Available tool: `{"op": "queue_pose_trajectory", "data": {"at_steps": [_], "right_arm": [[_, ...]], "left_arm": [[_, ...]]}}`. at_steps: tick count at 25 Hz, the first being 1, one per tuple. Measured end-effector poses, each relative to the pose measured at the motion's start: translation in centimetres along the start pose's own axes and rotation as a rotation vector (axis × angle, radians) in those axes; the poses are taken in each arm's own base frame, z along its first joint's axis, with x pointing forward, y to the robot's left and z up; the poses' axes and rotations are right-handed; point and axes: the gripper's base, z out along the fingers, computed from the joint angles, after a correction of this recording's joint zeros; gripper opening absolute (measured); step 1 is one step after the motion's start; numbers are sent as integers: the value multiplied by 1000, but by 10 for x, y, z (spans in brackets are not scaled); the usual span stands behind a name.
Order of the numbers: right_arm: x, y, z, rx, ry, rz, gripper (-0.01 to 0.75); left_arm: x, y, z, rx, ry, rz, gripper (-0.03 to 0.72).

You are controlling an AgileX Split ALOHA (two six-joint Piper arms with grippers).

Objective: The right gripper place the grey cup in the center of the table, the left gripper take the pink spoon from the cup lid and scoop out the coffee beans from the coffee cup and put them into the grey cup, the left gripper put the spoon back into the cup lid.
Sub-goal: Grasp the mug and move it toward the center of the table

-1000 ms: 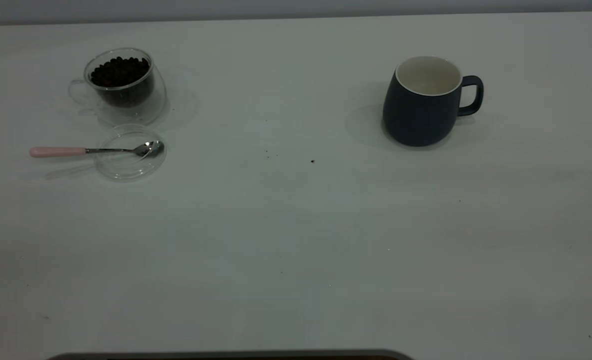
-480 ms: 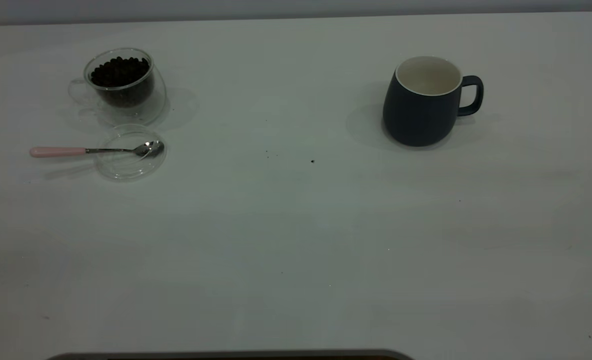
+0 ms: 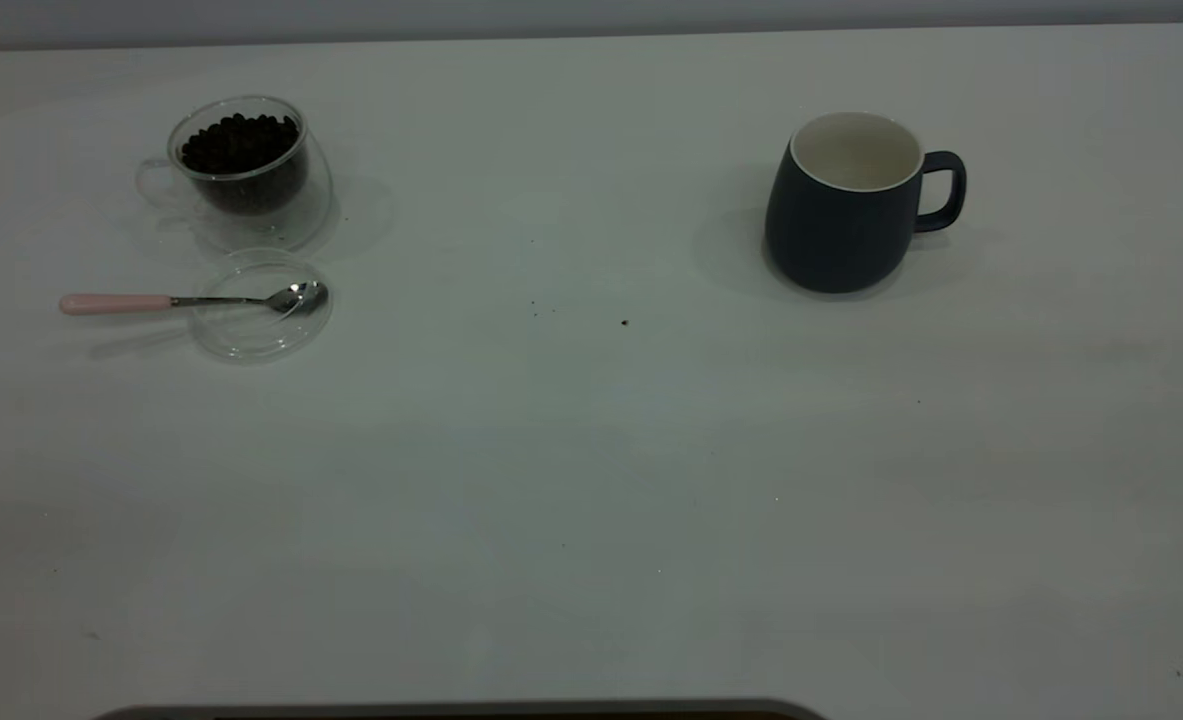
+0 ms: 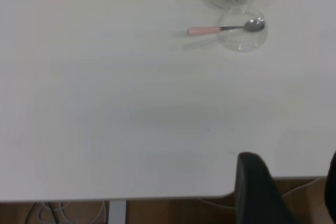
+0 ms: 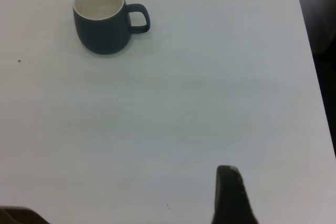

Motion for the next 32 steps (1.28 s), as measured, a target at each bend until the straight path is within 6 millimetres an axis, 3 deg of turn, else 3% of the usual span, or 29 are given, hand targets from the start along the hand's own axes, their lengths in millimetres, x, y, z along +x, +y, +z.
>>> {"op": "queue_pose_trajectory", "data": {"at_steps": [12, 16, 21, 24, 32], "right_arm": [[0, 0, 1, -1, 5, 0, 506], [-12, 1, 15, -6, 114, 1, 506], [-52, 3, 54, -32, 201, -34, 561], [-80, 5, 88, -59, 204, -111, 616], [-130, 7, 210, -114, 353, -309, 609]], "left_arm": [[0, 0, 0, 0, 0, 0, 380], [0, 0, 0, 0, 0, -1, 380], [0, 0, 0, 0, 0, -1, 380], [0, 0, 0, 0, 0, -1, 380], [0, 0, 0, 0, 0, -4, 380]]}}
